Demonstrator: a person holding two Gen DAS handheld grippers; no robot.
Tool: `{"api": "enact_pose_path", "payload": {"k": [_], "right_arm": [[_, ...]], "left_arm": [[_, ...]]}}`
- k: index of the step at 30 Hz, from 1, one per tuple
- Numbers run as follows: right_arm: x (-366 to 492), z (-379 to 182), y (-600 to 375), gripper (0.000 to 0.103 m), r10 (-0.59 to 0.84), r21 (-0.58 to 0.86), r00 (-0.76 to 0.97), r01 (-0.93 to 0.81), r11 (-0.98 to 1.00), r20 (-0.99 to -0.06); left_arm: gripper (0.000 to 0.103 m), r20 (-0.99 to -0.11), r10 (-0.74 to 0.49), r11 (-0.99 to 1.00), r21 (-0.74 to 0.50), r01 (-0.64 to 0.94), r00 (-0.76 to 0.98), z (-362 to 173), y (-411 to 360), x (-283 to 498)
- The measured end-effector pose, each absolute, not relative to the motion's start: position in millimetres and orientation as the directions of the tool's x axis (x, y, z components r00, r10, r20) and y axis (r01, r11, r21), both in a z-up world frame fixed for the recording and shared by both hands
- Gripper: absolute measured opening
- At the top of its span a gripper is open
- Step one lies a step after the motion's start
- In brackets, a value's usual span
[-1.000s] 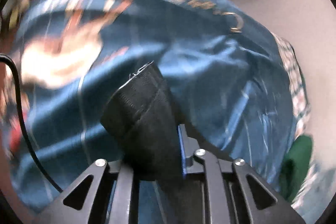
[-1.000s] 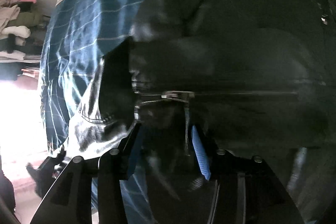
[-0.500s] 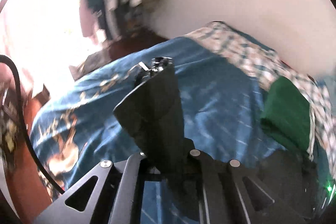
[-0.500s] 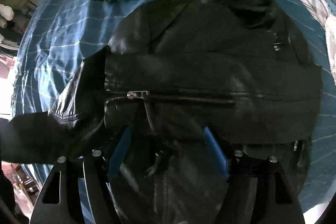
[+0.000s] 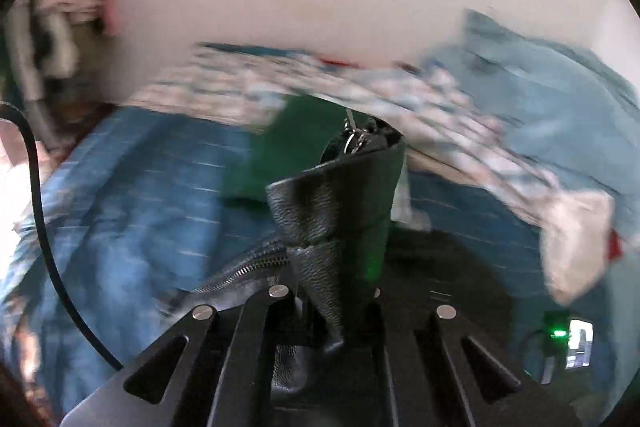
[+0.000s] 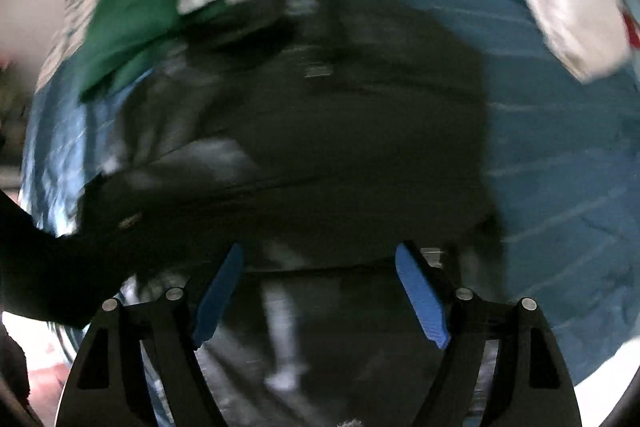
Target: Fold large clothes
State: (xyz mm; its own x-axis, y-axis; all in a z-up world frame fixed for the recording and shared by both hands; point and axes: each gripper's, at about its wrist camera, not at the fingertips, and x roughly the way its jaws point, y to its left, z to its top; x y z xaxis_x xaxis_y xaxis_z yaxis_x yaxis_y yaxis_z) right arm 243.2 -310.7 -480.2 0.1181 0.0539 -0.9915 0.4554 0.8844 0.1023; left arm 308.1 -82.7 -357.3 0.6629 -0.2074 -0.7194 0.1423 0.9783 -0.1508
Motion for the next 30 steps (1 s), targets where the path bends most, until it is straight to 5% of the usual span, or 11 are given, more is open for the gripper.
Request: {"api": "enact_pose_path", "payload": {"k": [6, 12, 13, 14, 15, 17, 26, 30], "right_arm": [[198.2, -498.3, -415.7, 0.081, 0.009, 0.049, 0.068, 0.618, 0.785, -0.998], [157.7, -514.1, -481.3, 0.081, 0.044, 0.063, 0.045, 0.7, 0.711, -0.998], [152.8, -514.6, -489.9, 0.081, 0.057, 0.078, 0.054, 0.704, 0.706, -0.997], [149.8, -514.5, -496.3, 0.081, 0.066, 0.088, 0.058, 0.705, 0.704, -0.996], [147.5, -513.6, -502.5, 0.081, 0.076, 0.1, 0.065, 0.707, 0.7, -0.995], [144.8, -510.6, -513.4, 0.083, 0.102, 0.131, 0.084, 0.71, 0.692, -0.991], [171.3, -484.6, -528.9, 0.085, 0.246, 0.31, 0.191, 0.652, 0.692, -0.95], [213.4, -488.1, -502.0, 0.085, 0.378, 0.438, 0.227, 0.56, 0.704, -0.897]], "left_arm": [[0.004, -0.793, -0.382, 0.906, -0.221, 0.36, 0.475, -418.4, -231.1, 308.0], [0.014, -0.934, -0.227, 0.925, -0.118, 0.362, 0.275, -517.4, -285.5, 307.9], [0.02, -0.943, -0.22, 0.929, -0.124, 0.349, 0.25, -525.3, -284.2, 308.7], [0.043, -0.943, -0.231, 0.93, -0.141, 0.341, 0.241, -526.7, -282.7, 309.9], [0.081, -0.941, -0.242, 0.931, -0.156, 0.33, 0.237, -526.6, -279.2, 311.1], [0.097, -0.934, -0.258, 0.934, -0.176, 0.31, 0.248, -520.1, -273.7, 312.8], [0.097, -0.934, -0.159, 0.978, -0.104, 0.181, 0.319, -459.4, -195.7, 301.2], [0.097, -0.926, 0.032, 0.998, 0.051, 0.042, 0.376, -449.2, -119.2, 298.0]]}}
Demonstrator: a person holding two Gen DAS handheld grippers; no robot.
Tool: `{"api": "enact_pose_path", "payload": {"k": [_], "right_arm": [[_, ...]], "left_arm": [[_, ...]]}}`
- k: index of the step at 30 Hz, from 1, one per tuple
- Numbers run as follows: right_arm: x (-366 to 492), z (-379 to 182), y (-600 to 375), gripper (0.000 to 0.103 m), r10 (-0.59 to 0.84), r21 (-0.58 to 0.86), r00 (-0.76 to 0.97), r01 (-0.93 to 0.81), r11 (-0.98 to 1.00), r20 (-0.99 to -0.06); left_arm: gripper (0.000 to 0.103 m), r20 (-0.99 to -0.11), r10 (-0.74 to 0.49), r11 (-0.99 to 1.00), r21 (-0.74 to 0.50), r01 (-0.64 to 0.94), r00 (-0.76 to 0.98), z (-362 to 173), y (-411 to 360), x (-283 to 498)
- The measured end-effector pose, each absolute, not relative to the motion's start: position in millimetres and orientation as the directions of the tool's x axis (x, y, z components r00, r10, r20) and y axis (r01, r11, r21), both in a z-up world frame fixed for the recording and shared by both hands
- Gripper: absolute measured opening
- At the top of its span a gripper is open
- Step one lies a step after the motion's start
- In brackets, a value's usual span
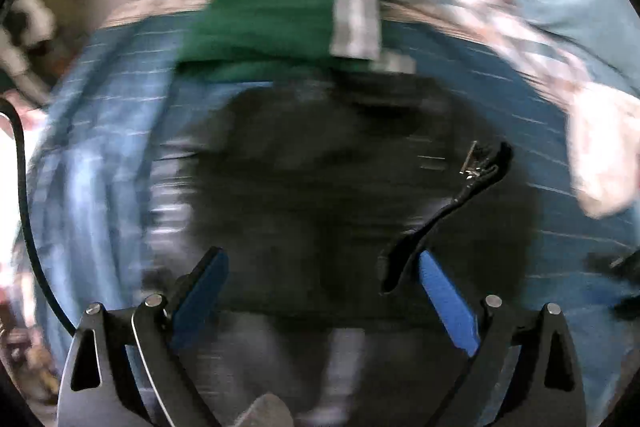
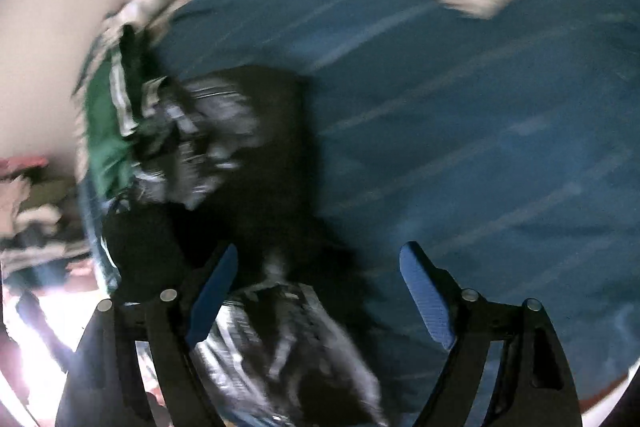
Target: Fold large clothes
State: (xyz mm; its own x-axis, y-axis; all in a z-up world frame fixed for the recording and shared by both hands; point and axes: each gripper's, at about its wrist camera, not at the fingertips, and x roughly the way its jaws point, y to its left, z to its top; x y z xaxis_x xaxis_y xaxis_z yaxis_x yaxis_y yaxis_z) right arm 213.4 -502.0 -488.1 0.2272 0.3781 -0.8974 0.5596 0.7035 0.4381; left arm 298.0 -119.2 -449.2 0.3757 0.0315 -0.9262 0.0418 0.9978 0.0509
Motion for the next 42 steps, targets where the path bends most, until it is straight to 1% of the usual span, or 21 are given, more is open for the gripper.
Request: {"api": "enact_pose_path", "payload": {"k": [2, 3, 4, 7, 8, 11, 14, 18, 21, 24, 25, 26, 27, 30, 33, 36, 38, 39, 40, 41, 42], "right_arm": [[239.4, -492.9, -484.7, 0.085, 0.401, 0.455, 0.219, 0.517, 0.726, -0.889], [248.2, -494.9, -477.8, 0.085, 0.411, 0.461, 0.214, 0.502, 0.732, -0.886], [257.9, -498.3, -470.7, 0.085, 0.424, 0.467, 0.205, 0.492, 0.734, -0.882], [281.1, -506.9, -457.2, 0.085, 0.487, 0.516, 0.195, 0.478, 0.711, -0.851], [287.5, -507.0, -452.6, 0.085, 0.493, 0.521, 0.194, 0.472, 0.711, -0.848], [295.3, -503.8, -442.5, 0.085, 0.491, 0.518, 0.187, 0.45, 0.727, -0.851], [295.6, -501.2, -437.7, 0.085, 0.481, 0.51, 0.186, 0.446, 0.736, -0.857], [290.8, -509.2, -446.9, 0.085, 0.475, 0.496, 0.175, 0.478, 0.725, -0.862], [285.4, -530.7, -452.6, 0.085, 0.486, 0.484, 0.142, 0.514, 0.709, -0.862], [283.6, -551.3, -448.8, 0.085, 0.459, 0.437, 0.091, 0.512, 0.739, -0.884], [283.6, -555.3, -446.1, 0.082, 0.444, 0.421, 0.078, 0.494, 0.761, -0.893], [284.8, -559.7, -441.0, 0.072, 0.384, 0.362, 0.051, 0.466, 0.807, -0.922], [285.7, -563.9, -438.0, 0.046, 0.315, 0.292, 0.027, 0.451, 0.843, -0.949], [285.9, -563.0, -434.0, 0.03, 0.287, 0.274, 0.039, 0.444, 0.853, -0.957], [282.6, -541.6, -430.6, 0.023, 0.284, 0.304, 0.11, 0.426, 0.852, -0.952], [275.7, -528.1, -426.0, 0.023, 0.248, 0.292, 0.158, 0.413, 0.863, -0.956], [274.7, -545.8, -427.0, 0.029, 0.236, 0.256, 0.099, 0.422, 0.87, -0.967], [275.1, -558.6, -433.4, 0.035, 0.263, 0.255, 0.047, 0.455, 0.853, -0.964], [275.0, -564.3, -439.8, 0.039, 0.296, 0.275, 0.038, 0.494, 0.825, -0.955], [272.3, -564.6, -449.8, 0.04, 0.356, 0.326, 0.055, 0.55, 0.769, -0.933], [271.4, -560.3, -455.7, 0.04, 0.378, 0.344, 0.064, 0.574, 0.743, -0.924]], "left_arm": [[0.097, -0.919, 0.146, 0.989, 0.147, -0.025, 0.367, -460.7, -80.0, 303.5], [0.097, -0.921, 0.178, 0.984, 0.172, -0.049, 0.345, -467.8, -65.7, 307.6], [0.097, -0.93, 0.187, 0.982, 0.172, -0.074, 0.317, -474.0, -50.3, 311.3], [0.097, -0.951, 0.097, 0.99, 0.062, -0.126, 0.294, -479.8, -25.2, 314.6], [0.097, -0.951, 0.098, 0.991, 0.066, -0.12, 0.292, -479.9, -28.0, 313.2], [0.097, -0.935, 0.176, 0.98, 0.138, -0.141, 0.306, -477.3, -36.8, 308.9], [0.097, -0.936, 0.192, 0.963, 0.123, -0.238, 0.294, -479.9, -19.1, 314.9], [0.097, -0.933, 0.252, 0.928, 0.156, -0.339, 0.258, -499.3, 9.0, 333.3], [0.097, -0.918, 0.338, 0.912, 0.264, -0.313, 0.209, -533.8, 15.5, 354.1], [0.1, -0.912, 0.375, 0.91, 0.328, -0.256, 0.164, -567.0, 14.9, 368.4], [0.101, -0.912, 0.375, 0.911, 0.329, -0.248, 0.166, -573.2, 15.1, 370.7], [0.103, -0.908, 0.379, 0.91, 0.331, -0.249, 0.179, -574.1, 15.6, 371.7], [0.103, -0.907, 0.381, 0.911, 0.335, -0.239, 0.18, -572.6, 15.8, 372.1], [0.103, -0.897, 0.393, 0.912, 0.351, -0.214, 0.202, -549.8, 12.9, 363.5], [0.103, -0.874, 0.404, 0.911, 0.36, -0.201, 0.269, -515.1, 5.3, 344.2], [0.103, -0.862, 0.407, 0.913, 0.372, -0.167, 0.301, -504.0, -3.3, 325.7], [0.103, -0.869, 0.415, 0.909, 0.388, -0.152, 0.268, -520.1, -5.4, 318.2], [0.103, -0.874, 0.427, 0.903, 0.401, -0.153, 0.232, -535.1, -1.2, 312.2], [0.103, -0.883, 0.424, 0.904, 0.398, -0.157, 0.201, -545.2, 1.9, 303.8], [0.103, -0.893, 0.408, 0.91, 0.379, -0.171, 0.191, -551.1, 6.7, 293.4], [0.103, -0.897, 0.39, 0.916, 0.354, -0.189, 0.209, -551.5, 10.4, 282.4]]}}
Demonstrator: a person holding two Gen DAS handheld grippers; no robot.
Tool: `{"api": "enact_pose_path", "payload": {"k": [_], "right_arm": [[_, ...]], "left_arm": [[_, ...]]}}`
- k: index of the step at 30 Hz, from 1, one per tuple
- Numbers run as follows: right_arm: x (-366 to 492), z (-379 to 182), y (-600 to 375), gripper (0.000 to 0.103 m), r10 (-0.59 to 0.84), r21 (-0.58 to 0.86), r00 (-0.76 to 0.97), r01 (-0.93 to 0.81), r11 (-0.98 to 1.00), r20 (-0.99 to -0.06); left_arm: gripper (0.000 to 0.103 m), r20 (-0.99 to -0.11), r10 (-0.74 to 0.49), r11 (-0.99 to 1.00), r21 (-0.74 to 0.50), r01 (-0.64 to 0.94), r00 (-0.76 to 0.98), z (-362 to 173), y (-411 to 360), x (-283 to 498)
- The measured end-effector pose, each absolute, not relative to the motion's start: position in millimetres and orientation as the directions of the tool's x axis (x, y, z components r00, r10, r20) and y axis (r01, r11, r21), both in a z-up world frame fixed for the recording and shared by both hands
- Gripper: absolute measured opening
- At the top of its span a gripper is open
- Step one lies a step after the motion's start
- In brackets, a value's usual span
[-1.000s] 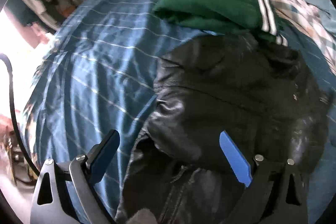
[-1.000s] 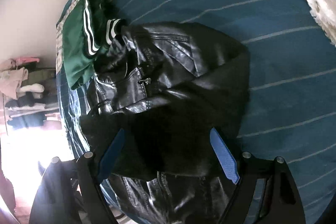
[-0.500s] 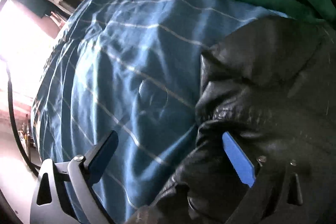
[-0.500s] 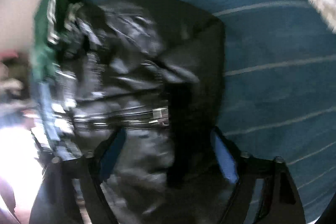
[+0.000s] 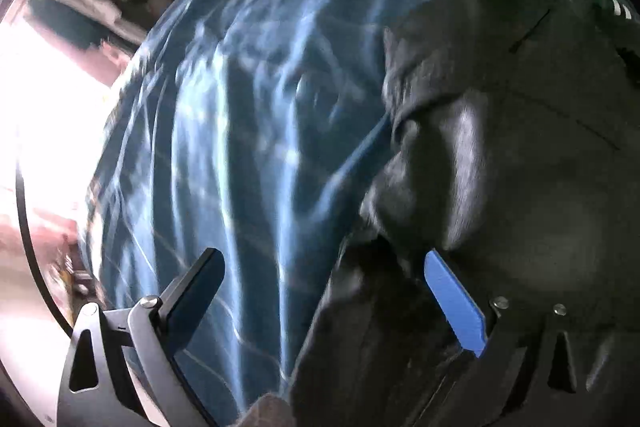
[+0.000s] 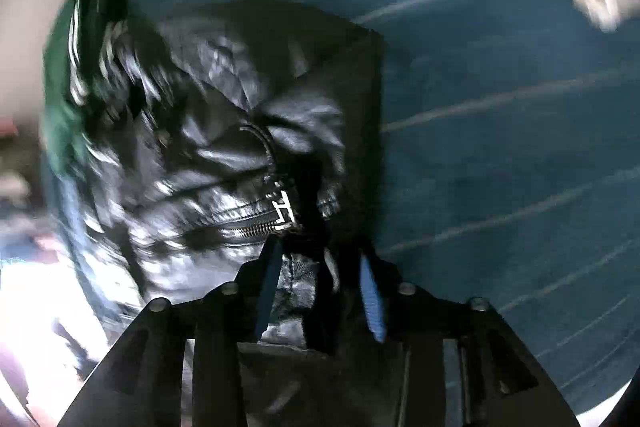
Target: Fold large clothes
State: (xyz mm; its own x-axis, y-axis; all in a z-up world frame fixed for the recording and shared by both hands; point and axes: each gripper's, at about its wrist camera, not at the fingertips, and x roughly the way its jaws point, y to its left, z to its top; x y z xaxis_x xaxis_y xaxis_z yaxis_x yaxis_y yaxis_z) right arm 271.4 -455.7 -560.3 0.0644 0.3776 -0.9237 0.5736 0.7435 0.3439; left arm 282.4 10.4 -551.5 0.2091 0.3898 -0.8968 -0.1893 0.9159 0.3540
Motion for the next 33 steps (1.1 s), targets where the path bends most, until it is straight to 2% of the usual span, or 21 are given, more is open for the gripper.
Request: {"api": "enact_pose_path", "payload": {"k": [3, 6, 8, 11, 12, 13, 15, 18, 19, 23, 26, 29, 30, 33], "right_arm": [[270.6, -526.6, -462.5, 0.04, 0.311, 0.326, 0.124, 0.551, 0.768, -0.942], [272.2, -506.2, -447.8, 0.04, 0.364, 0.418, 0.206, 0.47, 0.777, -0.908], [280.2, -513.2, -426.4, 0.04, 0.441, 0.483, 0.198, 0.377, 0.79, -0.875], [285.5, -547.4, -398.5, 0.036, 0.465, 0.466, 0.086, 0.323, 0.824, -0.881], [284.2, -561.4, -392.5, 0.011, 0.391, 0.384, 0.045, 0.312, 0.869, -0.919], [283.2, -574.1, -388.6, 0.0, 0.303, 0.292, 0.007, 0.285, 0.913, -0.953], [282.4, -583.5, -392.4, 0.0, 0.273, 0.26, 0.002, 0.314, 0.913, -0.962], [290.4, -572.2, -391.3, 0.0, 0.252, 0.226, -0.038, 0.333, 0.916, -0.967], [292.1, -565.9, -390.1, 0.008, 0.251, 0.224, -0.037, 0.335, 0.915, -0.967], [310.0, -535.1, -367.5, 0.012, 0.324, 0.322, 0.04, 0.289, 0.902, -0.945], [330.7, -541.5, -338.3, 0.013, 0.383, 0.381, 0.044, 0.245, 0.891, -0.923], [344.6, -572.2, -317.9, 0.013, 0.349, 0.337, -0.008, 0.239, 0.911, -0.937], [348.9, -582.1, -314.2, 0.004, 0.281, 0.267, -0.028, 0.238, 0.934, -0.959], [357.0, -595.3, -309.5, 0.0, 0.202, 0.185, -0.039, 0.264, 0.947, -0.979]], "left_arm": [[0.103, -0.901, 0.392, 0.916, 0.363, -0.169, 0.189, -565.1, 12.8, 265.2], [0.103, -0.911, 0.376, 0.921, 0.348, -0.174, 0.17, -586.6, 16.2, 268.4], [0.103, -0.919, 0.355, 0.924, 0.318, -0.211, 0.169, -589.6, 19.8, 272.0], [0.103, -0.925, 0.334, 0.927, 0.287, -0.24, 0.181, -589.4, 25.5, 268.1], [0.103, -0.926, 0.323, 0.93, 0.274, -0.244, 0.192, -589.4, 28.1, 266.0], [0.103, -0.928, 0.313, 0.934, 0.263, -0.243, 0.2, -588.3, 29.9, 264.6], [0.103, -0.939, 0.294, 0.936, 0.245, -0.253, 0.18, -581.4, 33.7, 262.8], [0.103, -0.914, 0.375, 0.906, 0.327, -0.27, 0.152, -550.4, 30.2, 261.3], [0.103, -0.905, 0.383, 0.904, 0.326, -0.276, 0.186, -534.4, 28.2, 260.4], [0.103, -0.868, 0.404, 0.903, 0.328, -0.277, 0.289, -486.1, 5.1, 281.4], [0.103, -0.875, 0.385, 0.914, 0.317, -0.251, 0.295, -503.3, -14.0, 329.0], [0.103, -0.89, 0.4, 0.912, 0.363, -0.19, 0.22, -551.3, -23.0, 367.1], [0.103, -0.897, 0.393, 0.917, 0.363, -0.167, 0.205, -565.7, -23.2, 374.3], [0.103, -0.91, 0.326, 0.944, 0.299, -0.142, 0.254, -572.8, -19.7, 378.2]]}}
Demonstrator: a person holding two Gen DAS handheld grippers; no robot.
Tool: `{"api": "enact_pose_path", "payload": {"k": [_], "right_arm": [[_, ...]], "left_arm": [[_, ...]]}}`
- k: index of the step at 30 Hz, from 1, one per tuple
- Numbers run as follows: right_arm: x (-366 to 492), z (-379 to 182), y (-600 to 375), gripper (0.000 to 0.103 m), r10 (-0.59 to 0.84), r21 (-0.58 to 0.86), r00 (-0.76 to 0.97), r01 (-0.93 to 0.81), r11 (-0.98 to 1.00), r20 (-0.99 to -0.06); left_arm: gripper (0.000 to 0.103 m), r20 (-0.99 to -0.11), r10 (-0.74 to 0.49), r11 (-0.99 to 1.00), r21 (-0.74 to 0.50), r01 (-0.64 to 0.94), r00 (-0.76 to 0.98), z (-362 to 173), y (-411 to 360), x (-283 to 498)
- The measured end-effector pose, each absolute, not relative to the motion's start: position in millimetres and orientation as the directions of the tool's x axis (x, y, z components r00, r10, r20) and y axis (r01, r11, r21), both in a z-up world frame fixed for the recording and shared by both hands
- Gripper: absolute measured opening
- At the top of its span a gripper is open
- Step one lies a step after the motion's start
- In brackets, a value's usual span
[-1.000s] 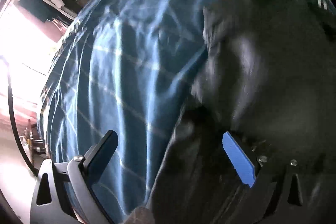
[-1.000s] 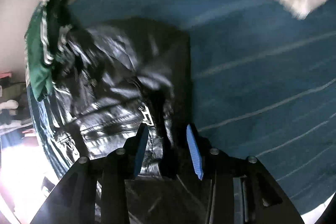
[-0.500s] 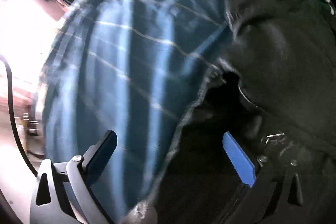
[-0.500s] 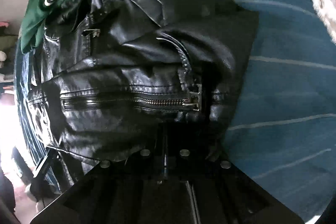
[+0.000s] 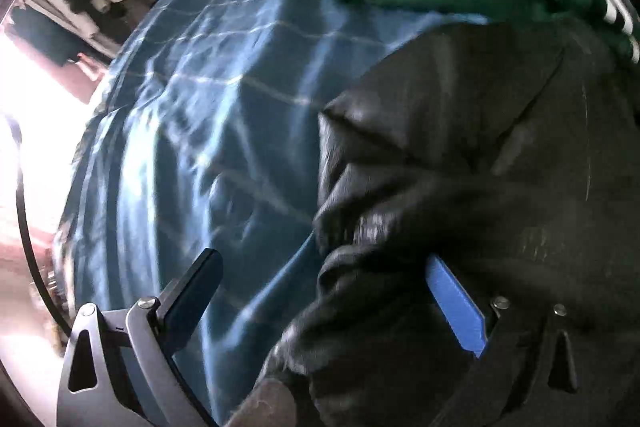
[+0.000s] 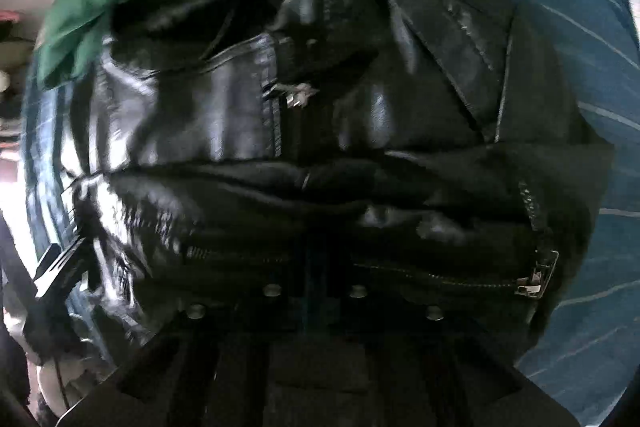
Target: Fold large clothes
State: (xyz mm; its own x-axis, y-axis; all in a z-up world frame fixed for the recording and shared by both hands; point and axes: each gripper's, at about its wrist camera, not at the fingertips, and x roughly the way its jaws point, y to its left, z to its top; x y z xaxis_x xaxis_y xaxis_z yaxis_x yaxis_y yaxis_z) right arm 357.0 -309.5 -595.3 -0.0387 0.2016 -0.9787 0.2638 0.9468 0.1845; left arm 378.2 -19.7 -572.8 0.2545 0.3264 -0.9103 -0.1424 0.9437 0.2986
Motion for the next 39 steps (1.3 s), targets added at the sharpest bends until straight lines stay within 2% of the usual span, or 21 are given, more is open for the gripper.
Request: {"api": "enact_pose_path", "payload": {"k": [5, 6, 7, 9, 10, 12, 14, 15, 18, 20, 21, 22, 23, 24, 29, 33, 39], "right_arm": [[362.6, -596.1, -291.5, 0.001, 0.134, 0.112, -0.061, 0.279, 0.954, -0.989], [361.8, -590.7, -289.3, 0.01, 0.153, 0.128, -0.063, 0.295, 0.947, -0.986], [364.7, -587.5, -275.7, 0.014, 0.178, 0.151, -0.063, 0.298, 0.942, -0.982], [356.7, -572.4, -268.3, 0.018, 0.257, 0.236, -0.046, 0.267, 0.934, -0.965], [350.6, -568.0, -263.4, 0.019, 0.252, 0.233, -0.054, 0.234, 0.944, -0.966], [333.2, -577.0, -259.9, 0.019, 0.131, 0.107, -0.13, 0.18, 0.978, -0.983], [318.4, -594.6, -270.0, 0.01, 0.007, -0.025, -0.188, 0.17, 0.985, -0.982], [313.1, -601.7, -277.9, 0.0, -0.013, -0.045, -0.18, 0.178, 0.983, -0.984], [316.6, -599.5, -286.9, 0.002, 0.059, 0.01, -0.179, 0.264, 0.965, -0.982], [320.4, -582.5, -289.2, 0.015, 0.1, 0.052, -0.144, 0.301, 0.952, -0.984], [320.4, -572.9, -291.2, 0.034, 0.107, 0.065, -0.123, 0.31, 0.949, -0.987], [319.9, -565.9, -293.5, 0.059, 0.109, 0.069, -0.111, 0.312, 0.948, -0.988], [317.4, -558.6, -296.4, 0.068, 0.108, 0.073, -0.098, 0.313, 0.947, -0.989], [313.3, -550.3, -300.3, 0.073, 0.102, 0.071, -0.083, 0.315, 0.946, -0.991], [279.6, -543.4, -319.6, 0.073, 0.115, 0.073, -0.117, 0.313, 0.947, -0.986], [243.6, -548.9, -356.9, 0.073, 0.091, 0.047, -0.139, 0.291, 0.956, -0.986], [204.3, -563.8, -411.4, 0.073, 0.075, 0.034, -0.173, 0.227, 0.973, -0.982]], "left_arm": [[0.103, -0.927, 0.275, 0.96, 0.25, -0.13, 0.253, -558.6, -7.6, 370.3], [0.103, -0.922, 0.291, 0.955, 0.264, -0.134, 0.257, -550.6, -5.5, 366.3], [0.103, -0.918, 0.298, 0.953, 0.272, -0.134, 0.26, -546.9, -7.1, 366.1], [0.103, -0.918, 0.31, 0.949, 0.284, -0.135, 0.247, -546.8, 0.4, 360.4], [0.103, -0.924, 0.301, 0.952, 0.275, -0.138, 0.235, -551.6, 6.1, 359.3], [0.103, -0.944, 0.253, 0.963, 0.225, -0.147, 0.212, -562.1, 15.9, 357.6], [0.103, -0.953, 0.22, 0.971, 0.193, -0.142, 0.209, -566.1, 18.2, 360.8], [0.103, -0.954, 0.217, 0.972, 0.192, -0.135, 0.206, -567.2, 16.9, 362.8], [0.103, -0.941, 0.252, 0.966, 0.233, -0.11, 0.225, -562.4, 11.4, 365.2], [0.103, -0.932, 0.276, 0.96, 0.256, -0.11, 0.235, -555.7, 8.1, 363.3], [0.103, -0.923, 0.299, 0.953, 0.279, -0.115, 0.243, -550.4, 5.5, 360.2], [0.103, -0.914, 0.321, 0.946, 0.301, -0.118, 0.247, -545.9, 4.6, 357.6], [0.103, -0.901, 0.35, 0.936, 0.329, -0.123, 0.255, -539.8, 1.4, 352.8], [0.103, -0.89, 0.374, 0.927, 0.352, -0.128, 0.262, -535.3, -2.3, 347.9], [0.103, -0.789, 0.547, 0.834, 0.544, -0.094, 0.279, -524.0, -44.4, 309.2], [0.103, -0.724, 0.636, 0.759, 0.65, -0.043, 0.268, -525.8, -90.9, 264.4], [0.103, -0.68, 0.693, 0.698, 0.716, 0.014, 0.239, -523.2, -198.0, 183.3]]}}
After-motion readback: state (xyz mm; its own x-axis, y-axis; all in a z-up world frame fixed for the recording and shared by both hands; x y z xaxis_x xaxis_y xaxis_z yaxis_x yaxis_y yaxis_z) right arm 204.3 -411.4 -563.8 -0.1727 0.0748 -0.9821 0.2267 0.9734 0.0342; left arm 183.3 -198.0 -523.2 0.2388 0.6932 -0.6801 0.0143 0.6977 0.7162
